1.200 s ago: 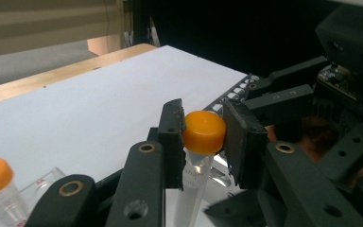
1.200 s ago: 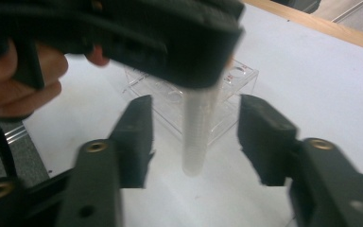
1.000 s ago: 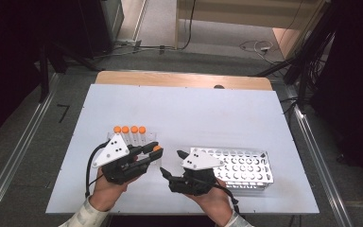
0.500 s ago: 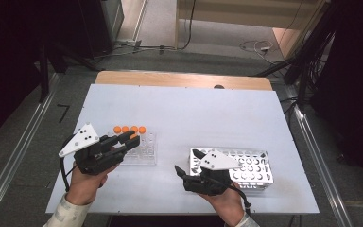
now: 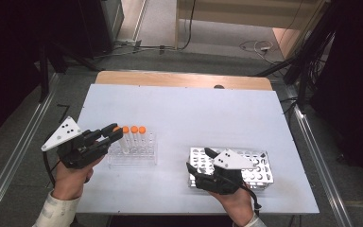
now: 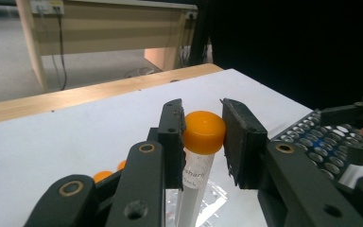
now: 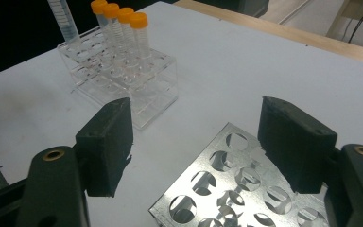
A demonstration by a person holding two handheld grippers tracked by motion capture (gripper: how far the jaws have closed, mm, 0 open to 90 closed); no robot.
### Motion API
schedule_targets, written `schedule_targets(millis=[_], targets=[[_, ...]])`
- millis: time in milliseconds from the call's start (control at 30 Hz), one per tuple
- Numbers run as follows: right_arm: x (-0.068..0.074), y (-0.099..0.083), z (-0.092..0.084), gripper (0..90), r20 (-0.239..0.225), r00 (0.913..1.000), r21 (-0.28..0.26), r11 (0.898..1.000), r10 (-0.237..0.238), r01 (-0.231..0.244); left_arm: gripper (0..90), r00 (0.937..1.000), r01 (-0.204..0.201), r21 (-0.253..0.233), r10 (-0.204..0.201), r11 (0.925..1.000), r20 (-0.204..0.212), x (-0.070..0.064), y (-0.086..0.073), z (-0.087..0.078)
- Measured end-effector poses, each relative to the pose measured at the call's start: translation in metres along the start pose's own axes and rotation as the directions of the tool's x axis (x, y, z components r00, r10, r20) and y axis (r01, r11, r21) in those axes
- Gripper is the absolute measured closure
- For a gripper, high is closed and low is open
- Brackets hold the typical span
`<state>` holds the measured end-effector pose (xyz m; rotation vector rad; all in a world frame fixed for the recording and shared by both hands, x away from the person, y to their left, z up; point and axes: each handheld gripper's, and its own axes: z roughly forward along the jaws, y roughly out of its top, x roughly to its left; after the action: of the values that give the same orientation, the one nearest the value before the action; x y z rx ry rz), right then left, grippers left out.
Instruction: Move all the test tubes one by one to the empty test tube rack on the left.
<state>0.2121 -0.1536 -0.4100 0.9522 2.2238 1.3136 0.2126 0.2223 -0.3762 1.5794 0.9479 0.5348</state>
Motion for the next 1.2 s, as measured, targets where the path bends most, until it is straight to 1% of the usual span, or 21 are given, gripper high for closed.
schedule_targets(millis=[100,133,267,300,367,467,633,733,800,900,1033,1100,1200], targets=[[-0.002,-0.002,-0.001,26.0,0.007,1.0,0.003,1.0,0.0,0.0,69.7,0.9992,-0.011,-0.002,0.011,0.9999,-0.039,0.005,0.0,-0.002],[-0.004,-0.002,-0.002,26.0,0.008,1.0,0.004,1.0,0.003,-0.003,69.8,0.9978,-0.017,0.003,0.018,0.9998,-0.063,0.007,-0.001,-0.001],[-0.007,-0.003,-0.004,26.0,0.017,0.9998,0.003,1.0,0.013,-0.013,69.7,0.9933,-0.012,-0.004,0.012,0.9999,-0.115,0.015,-0.003,0.0],[-0.008,-0.004,-0.004,26.0,0.019,0.9998,0.003,1.0,0.01,-0.011,69.8,0.9913,-0.014,-0.003,0.013,0.9999,-0.131,0.018,-0.004,0.0],[-0.009,-0.004,-0.004,25.9,0.027,0.9995,0.005,1.0,0.014,-0.014,69.7,0.9887,-0.013,-0.009,0.011,0.9999,-0.149,0.02,-0.004,0.0],[-0.012,-0.006,-0.005,25.6,0.033,0.9993,0.009,1.0,0.019,-0.019,69.8,0.9834,-0.014,-0.019,0.01,0.9997,-0.181,0.024,-0.005,0.001],[-0.013,-0.006,-0.006,25.6,0.039,0.999,0.004,1.0,0.023,-0.023,69.8,0.9721,-0.015,-0.039,0.006,0.9991,-0.235,0.031,-0.006,0.004],[-0.014,-0.006,-0.007,25.6,0.041,0.9989,0.003,1.0,0.023,-0.024,69.7,0.9682,-0.012,-0.052,-0.001,0.9986,-0.25,0.035,-0.009,0.007],[-0.014,-0.007,-0.007,25.6,0.045,0.9987,0.003,1.0,0.025,-0.025,69.7,0.9658,-0.011,-0.052,-0.003,0.9986,-0.259,0.037,-0.011,0.01],[-0.014,-0.007,-0.008,25.6,0.048,0.9985,0.002,1.0,0.028,-0.028,69.7,0.9639,-0.008,-0.046,-0.005,0.9989,-0.266,0.04,-0.014,0.014],[-0.015,-0.007,-0.008,25.6,0.05,0.9983,-0.001,1.0,0.029,-0.029,69.7,0.9638,-0.005,-0.047,-0.008,0.9989,-0.266,0.042,-0.017,0.018],[-0.016,-0.007,-0.008,25.6,0.048,0.9984,-0.002,1.0,0.029,-0.029,69.7,0.9649,-0.008,-0.048,-0.005,0.9988,-0.263,0.042,-0.017,0.019],[-0.015,-0.007,-0.008,25.6,0.049,0.9984,-0.001,1.0,0.029,-0.029,69.7,0.9652,-0.012,-0.037,0.002,0.9992,-0.262,0.041,-0.019,0.021]])
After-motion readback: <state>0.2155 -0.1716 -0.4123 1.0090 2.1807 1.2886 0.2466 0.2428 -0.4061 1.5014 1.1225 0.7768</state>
